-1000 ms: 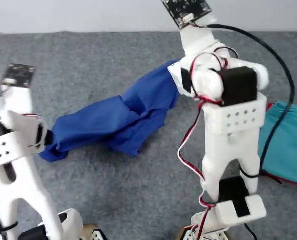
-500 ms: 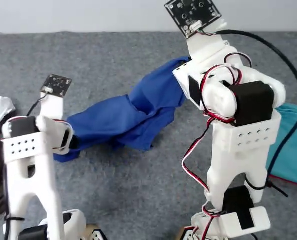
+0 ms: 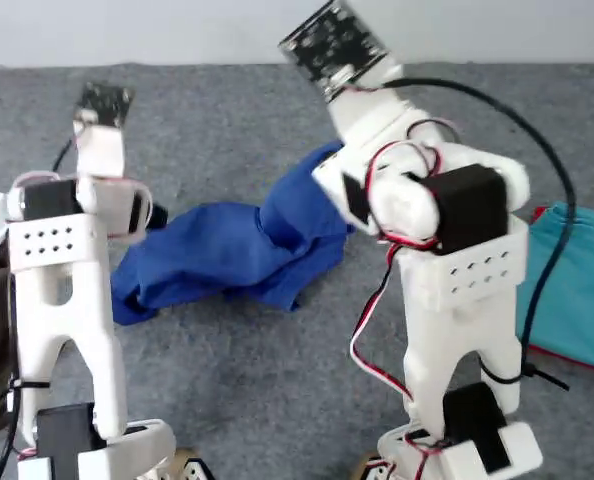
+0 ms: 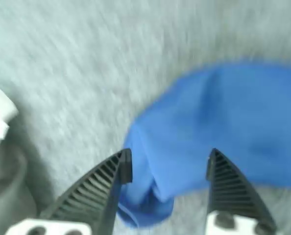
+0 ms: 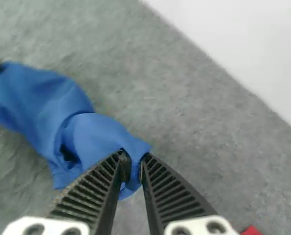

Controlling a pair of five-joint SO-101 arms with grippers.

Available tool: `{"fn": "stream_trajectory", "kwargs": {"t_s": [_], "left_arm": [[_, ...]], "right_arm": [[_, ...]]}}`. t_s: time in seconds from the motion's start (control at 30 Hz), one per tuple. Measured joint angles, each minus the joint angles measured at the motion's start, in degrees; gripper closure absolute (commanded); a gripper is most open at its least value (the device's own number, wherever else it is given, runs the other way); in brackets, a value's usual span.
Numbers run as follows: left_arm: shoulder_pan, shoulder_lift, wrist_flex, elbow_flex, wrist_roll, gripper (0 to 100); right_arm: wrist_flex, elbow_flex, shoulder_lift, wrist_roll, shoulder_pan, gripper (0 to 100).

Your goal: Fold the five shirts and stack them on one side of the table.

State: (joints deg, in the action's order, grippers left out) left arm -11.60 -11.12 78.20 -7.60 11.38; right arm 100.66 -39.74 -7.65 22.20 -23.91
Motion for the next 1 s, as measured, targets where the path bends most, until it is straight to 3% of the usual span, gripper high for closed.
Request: {"fn": "stream_trajectory", "kwargs": {"t_s": [0.37,0.57,0.83,1.0], "left_arm": [[12.3,2.8,-1.9,4.2,-4.6,75],[16.5,12.7,-6.7,4.2,-11.3,75],[21.1,25.5,-12.3,4.2,-13.8,76],[20.3,29.0,-9.8,4.4,-13.5,94]], "right_arm": [[0.0,25.1,-13.2,0.0,-7.5,98.9],[0.0,30.6,-20.0,0.0,-7.6,98.9],[0.0,35.6,-25.9,0.0,-7.6,98.9],[0.0,35.6,-26.4,0.0,-7.6,98.9]]}}
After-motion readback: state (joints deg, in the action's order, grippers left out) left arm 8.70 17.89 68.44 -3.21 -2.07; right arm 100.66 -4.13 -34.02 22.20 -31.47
